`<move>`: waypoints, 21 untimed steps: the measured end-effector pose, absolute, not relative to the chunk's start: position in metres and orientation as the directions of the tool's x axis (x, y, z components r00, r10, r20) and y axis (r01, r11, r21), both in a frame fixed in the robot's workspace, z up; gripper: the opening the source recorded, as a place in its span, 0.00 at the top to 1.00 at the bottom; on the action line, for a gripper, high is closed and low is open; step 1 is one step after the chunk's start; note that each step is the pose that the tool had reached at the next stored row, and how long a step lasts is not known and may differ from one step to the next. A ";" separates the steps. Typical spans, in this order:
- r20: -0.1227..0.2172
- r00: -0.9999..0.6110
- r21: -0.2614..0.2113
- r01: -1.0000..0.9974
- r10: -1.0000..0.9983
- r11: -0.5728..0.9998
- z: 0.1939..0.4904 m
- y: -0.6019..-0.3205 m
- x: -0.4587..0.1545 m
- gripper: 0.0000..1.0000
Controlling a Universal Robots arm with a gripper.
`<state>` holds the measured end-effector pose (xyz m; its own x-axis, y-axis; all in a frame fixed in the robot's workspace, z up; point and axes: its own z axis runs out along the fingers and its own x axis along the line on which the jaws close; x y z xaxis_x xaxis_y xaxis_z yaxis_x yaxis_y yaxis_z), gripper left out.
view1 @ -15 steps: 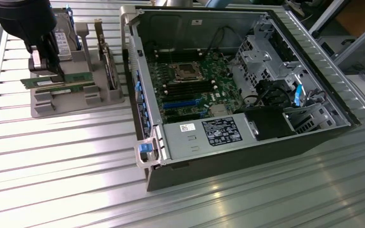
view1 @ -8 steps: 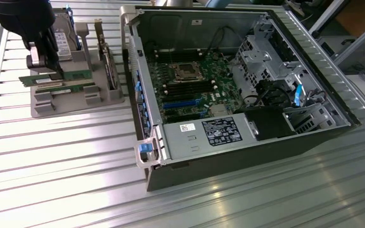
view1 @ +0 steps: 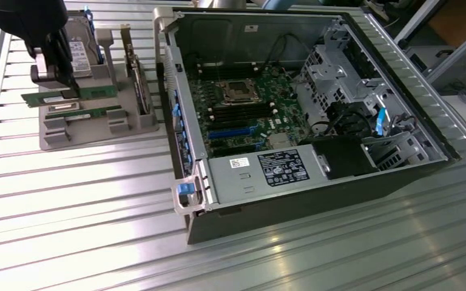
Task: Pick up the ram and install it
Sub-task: 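Pick up the ram and move it above insertion slot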
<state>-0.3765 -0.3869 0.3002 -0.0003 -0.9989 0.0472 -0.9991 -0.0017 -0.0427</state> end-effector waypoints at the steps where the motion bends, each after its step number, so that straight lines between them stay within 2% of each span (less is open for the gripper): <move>1: 0.047 0.000 -0.043 -0.999 -0.999 -0.002 0.301 -0.387 -0.377 0.87; 21: 0.047 0.000 -0.043 -0.999 -0.999 -0.002 0.318 -0.387 -0.377 0.87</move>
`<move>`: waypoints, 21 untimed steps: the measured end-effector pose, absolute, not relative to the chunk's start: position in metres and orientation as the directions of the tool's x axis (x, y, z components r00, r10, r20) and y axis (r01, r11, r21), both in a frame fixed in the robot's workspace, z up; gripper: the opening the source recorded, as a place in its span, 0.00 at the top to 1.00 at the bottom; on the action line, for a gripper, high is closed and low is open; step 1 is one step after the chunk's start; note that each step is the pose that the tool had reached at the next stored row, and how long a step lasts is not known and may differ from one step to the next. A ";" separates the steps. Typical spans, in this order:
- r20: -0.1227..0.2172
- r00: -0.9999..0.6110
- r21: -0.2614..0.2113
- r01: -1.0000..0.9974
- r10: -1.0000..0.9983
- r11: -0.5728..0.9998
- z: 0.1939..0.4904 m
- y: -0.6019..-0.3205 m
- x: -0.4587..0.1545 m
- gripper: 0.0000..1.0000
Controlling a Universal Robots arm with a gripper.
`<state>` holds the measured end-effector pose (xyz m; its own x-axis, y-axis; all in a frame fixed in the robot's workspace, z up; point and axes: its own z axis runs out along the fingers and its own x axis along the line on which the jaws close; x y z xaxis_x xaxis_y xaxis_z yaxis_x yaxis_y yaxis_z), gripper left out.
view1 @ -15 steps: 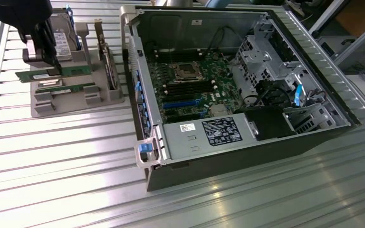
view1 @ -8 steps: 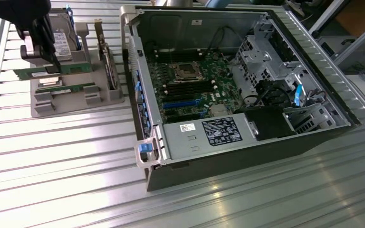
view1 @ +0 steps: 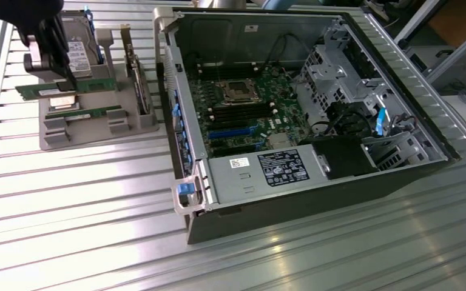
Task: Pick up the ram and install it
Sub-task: 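Pick up the ram and move it above insertion slot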
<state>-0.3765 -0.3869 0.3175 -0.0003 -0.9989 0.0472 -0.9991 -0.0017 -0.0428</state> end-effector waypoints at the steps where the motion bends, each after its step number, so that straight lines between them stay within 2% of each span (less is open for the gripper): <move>1: 0.047 0.000 -0.043 -0.999 -0.999 -0.002 0.318 -0.387 -0.377 0.87; 21: 0.047 0.000 -0.043 -0.999 -0.999 -0.002 0.337 -0.387 -0.376 0.87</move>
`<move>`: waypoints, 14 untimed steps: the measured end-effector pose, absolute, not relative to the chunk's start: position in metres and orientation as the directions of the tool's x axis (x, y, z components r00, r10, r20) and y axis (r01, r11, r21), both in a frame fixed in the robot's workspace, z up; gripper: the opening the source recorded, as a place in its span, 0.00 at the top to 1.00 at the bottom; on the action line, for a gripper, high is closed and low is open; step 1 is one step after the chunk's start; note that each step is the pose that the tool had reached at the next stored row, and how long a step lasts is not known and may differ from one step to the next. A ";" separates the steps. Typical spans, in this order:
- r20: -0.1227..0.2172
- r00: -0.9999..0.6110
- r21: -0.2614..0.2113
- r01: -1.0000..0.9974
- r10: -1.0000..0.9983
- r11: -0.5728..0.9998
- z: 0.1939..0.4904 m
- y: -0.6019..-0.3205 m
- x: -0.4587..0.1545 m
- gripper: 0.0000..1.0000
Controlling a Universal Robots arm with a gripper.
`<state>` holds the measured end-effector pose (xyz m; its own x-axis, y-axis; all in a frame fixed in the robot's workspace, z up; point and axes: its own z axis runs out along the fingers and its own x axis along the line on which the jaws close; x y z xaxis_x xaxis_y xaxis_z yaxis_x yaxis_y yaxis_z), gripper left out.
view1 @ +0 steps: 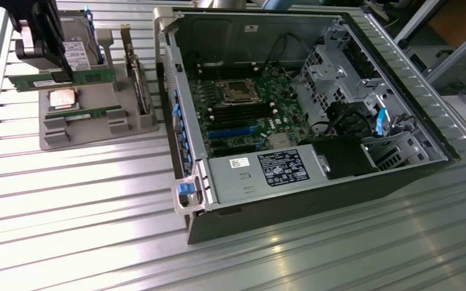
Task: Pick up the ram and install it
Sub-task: 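Pick up the ram and move it above insertion slot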
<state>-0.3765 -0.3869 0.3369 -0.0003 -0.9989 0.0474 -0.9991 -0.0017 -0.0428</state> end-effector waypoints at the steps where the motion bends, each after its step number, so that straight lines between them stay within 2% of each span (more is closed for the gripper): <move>1: 0.047 0.000 -0.043 -0.999 -0.999 -0.002 0.338 -0.387 -0.376 0.87; 14: 0.048 0.000 -0.043 -0.999 -0.999 -0.002 0.353 -0.387 -0.377 0.87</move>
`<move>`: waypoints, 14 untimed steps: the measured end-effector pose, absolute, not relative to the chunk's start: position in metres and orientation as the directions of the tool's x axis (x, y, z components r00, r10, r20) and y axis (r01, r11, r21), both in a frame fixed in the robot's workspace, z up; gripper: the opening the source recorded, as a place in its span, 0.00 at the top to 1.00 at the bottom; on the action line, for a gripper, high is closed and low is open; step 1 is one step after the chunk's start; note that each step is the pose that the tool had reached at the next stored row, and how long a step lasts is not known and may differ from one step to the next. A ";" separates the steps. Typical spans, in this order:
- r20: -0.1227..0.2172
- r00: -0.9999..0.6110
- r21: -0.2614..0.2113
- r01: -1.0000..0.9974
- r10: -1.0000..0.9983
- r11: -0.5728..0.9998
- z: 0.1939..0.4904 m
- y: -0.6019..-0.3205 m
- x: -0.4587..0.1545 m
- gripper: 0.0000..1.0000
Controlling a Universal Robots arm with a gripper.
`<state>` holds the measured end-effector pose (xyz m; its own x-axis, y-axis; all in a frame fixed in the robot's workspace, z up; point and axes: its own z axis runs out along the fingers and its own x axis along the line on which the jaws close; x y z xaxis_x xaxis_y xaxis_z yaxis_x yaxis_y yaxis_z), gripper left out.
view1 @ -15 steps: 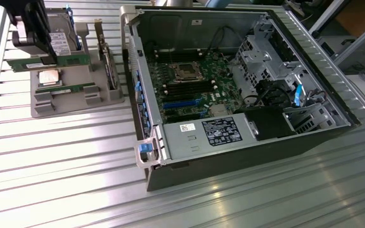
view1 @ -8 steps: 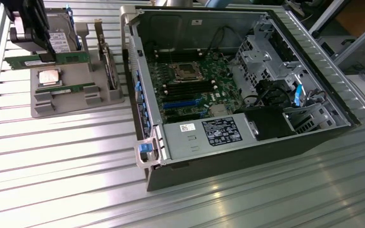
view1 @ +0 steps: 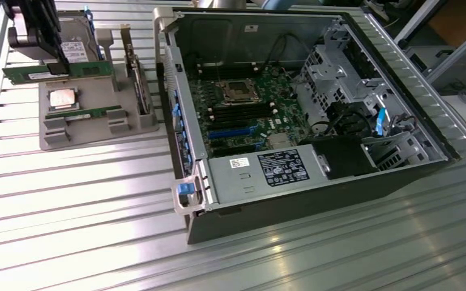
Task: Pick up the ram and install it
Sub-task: 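Pick up the ram and move it above insertion slot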
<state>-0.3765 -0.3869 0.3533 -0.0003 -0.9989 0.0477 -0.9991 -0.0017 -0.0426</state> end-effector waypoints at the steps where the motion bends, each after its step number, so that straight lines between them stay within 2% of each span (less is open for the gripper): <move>1: 0.048 0.000 -0.043 -0.999 -0.999 -0.002 0.355 -0.387 -0.377 0.87; 14: 0.048 0.000 -0.043 -0.999 -0.999 -0.002 0.369 -0.387 -0.377 0.87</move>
